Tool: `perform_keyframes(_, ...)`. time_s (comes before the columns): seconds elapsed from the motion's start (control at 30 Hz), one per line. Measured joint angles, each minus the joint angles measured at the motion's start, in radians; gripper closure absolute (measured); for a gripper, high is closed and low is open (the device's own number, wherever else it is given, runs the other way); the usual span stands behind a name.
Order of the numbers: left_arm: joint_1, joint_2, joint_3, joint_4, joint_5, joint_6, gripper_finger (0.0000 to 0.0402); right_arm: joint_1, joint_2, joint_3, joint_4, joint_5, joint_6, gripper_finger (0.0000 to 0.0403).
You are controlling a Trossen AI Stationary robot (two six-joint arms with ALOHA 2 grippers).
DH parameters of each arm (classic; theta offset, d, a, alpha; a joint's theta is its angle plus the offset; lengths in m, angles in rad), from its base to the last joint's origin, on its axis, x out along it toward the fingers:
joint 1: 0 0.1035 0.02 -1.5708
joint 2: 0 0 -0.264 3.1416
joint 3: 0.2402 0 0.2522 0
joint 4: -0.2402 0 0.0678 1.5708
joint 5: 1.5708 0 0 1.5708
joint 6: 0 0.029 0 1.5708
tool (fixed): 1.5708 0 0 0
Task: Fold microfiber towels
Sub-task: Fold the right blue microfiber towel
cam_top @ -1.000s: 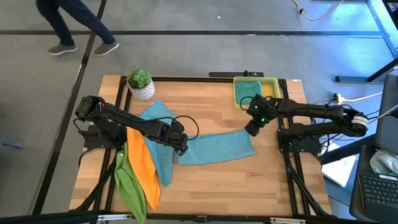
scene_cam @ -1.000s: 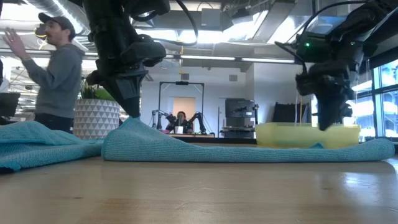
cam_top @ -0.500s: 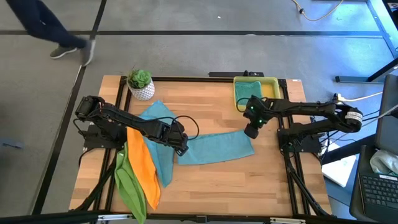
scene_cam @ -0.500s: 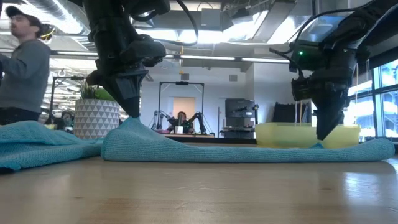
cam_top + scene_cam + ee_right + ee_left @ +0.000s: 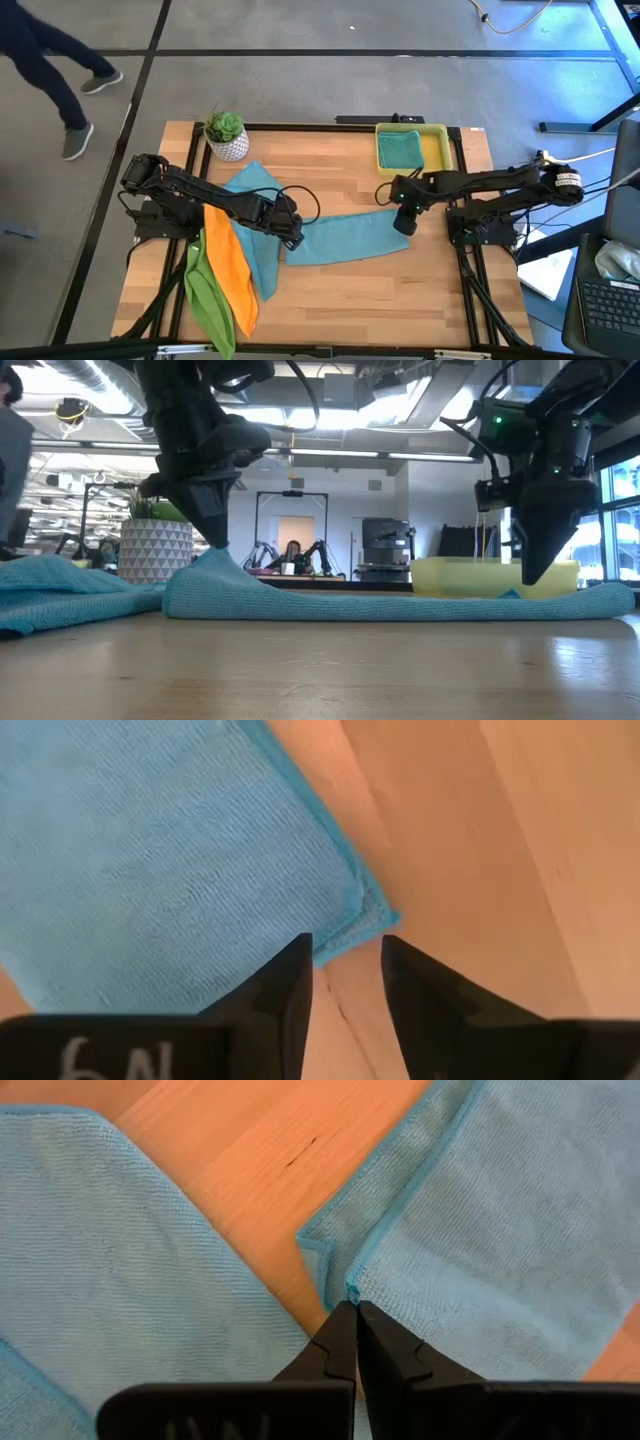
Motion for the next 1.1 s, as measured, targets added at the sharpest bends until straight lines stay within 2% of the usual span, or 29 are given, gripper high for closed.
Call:
perform_keyframes(0.1, 0.000, 0.000, 0.000, 0.013, 0.000, 0.000, 0.0402, -0.018, 0.011, 0.000, -0.002, -0.017, 0.019, 0.0273)
perform_keyframes(0.33, -0.001, 0.000, 0.000, 0.018, 0.000, 0.007, 0.0402, -0.054, 0.062, 0.000, 0.083, -0.159, 0.001, 0.0265)
perform_keyframes(0.8, -0.023, 0.000, 0.000, 0.041, 0.003, 0.000, 0.0402, -0.151, 0.082, 0.002, 0.083, -0.128, -0.041, 0.0266)
perform_keyframes(1.1, -0.022, 0.000, 0.000, 0.046, 0.000, 0.001, 0.0402, -0.179, 0.130, 0.002, 0.109, -0.178, -0.061, 0.0313)
